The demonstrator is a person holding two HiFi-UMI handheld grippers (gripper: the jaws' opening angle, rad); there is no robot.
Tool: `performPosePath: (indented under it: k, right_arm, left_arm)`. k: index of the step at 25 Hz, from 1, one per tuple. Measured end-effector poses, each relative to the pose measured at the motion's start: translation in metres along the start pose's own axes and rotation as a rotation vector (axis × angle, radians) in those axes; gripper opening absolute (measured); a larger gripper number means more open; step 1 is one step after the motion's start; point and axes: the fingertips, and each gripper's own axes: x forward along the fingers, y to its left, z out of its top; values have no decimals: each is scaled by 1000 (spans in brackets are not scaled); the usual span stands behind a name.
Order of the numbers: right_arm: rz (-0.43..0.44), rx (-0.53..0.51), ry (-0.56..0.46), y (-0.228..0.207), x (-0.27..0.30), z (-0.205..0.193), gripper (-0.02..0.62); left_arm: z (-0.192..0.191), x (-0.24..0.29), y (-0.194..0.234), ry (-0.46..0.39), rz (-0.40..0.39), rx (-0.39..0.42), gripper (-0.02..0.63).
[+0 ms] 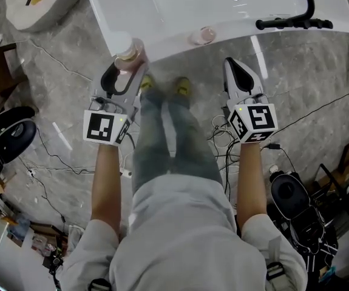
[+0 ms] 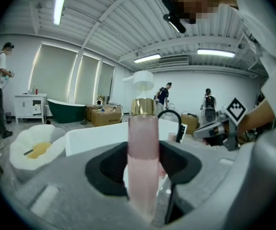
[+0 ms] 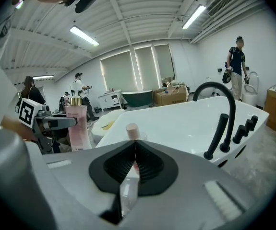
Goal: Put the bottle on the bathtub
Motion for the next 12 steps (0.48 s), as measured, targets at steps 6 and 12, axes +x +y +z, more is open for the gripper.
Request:
performPosePath:
  k: [6,12]
  right_arm:
    - [14,9,45,-1,25,-34,3]
    - [23,7,69,5,44,-54,3]
  left_arm:
    - [-33,17,11,20,-13,6,201]
    - [-57,24,22,23,-24,1,201]
